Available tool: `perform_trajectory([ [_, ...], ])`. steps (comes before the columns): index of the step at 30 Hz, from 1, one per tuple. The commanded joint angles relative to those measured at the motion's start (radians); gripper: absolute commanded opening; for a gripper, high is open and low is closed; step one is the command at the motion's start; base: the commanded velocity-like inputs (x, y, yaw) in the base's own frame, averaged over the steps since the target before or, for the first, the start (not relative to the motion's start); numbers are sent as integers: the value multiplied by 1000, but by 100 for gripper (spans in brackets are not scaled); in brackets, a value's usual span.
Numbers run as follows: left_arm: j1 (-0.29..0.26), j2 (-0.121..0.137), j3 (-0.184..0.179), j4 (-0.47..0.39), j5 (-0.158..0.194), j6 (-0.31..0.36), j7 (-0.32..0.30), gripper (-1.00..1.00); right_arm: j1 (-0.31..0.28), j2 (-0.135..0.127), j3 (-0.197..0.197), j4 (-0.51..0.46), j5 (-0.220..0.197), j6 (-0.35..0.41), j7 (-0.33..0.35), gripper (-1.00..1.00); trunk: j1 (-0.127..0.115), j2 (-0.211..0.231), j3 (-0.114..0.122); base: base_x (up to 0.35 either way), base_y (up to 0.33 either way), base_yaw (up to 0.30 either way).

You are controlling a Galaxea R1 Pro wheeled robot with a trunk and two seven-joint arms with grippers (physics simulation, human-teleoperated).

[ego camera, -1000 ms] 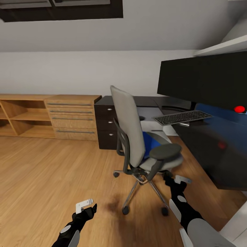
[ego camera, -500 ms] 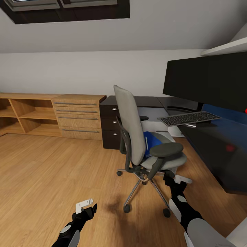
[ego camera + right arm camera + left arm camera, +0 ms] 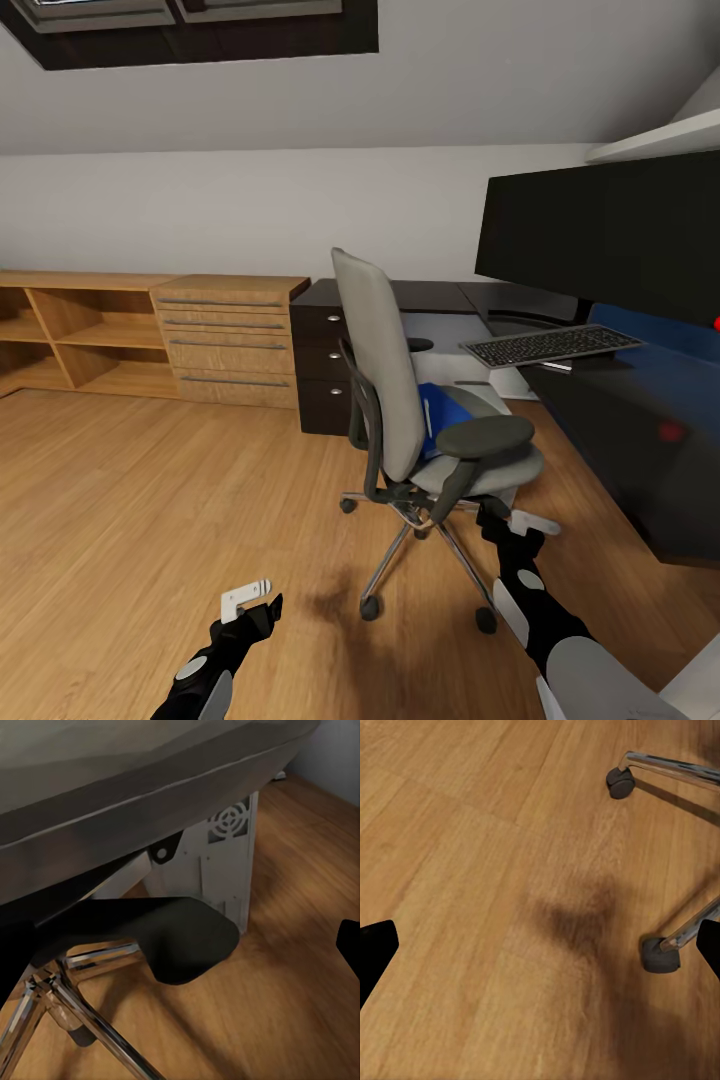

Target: In the bedroom, organize the workspace by keeping the computer under the desk, ensuring the monitor is on the desk, placing the keyboard on the desk next to the monitor, placing the mouse on the desk next to the keyboard, moving the folder from the swivel chair onto the desk next to the mouse, stacking the notebook on top of the folder with the pen on top of the notebook, and positioning the swivel chair next to the desk.

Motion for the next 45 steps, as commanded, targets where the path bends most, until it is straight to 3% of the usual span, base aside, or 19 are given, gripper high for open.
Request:
perform_trajectory([
  [1,0,0,-2,-2,9,5,5,100,-1,-1,2,0,-8,-5,2,100,0,0,-1,0,0,0],
  [33,0,-5,-4,12,8,5,5,100,-1,-4,-1,-9,-15,2,3,100,0,0,-1,-51,0,0],
  [45,0,-4,-5,18,8,5,5,100,-1,-4,-1,-10,-15,2,2,100,-6,2,45,0,0,0],
])
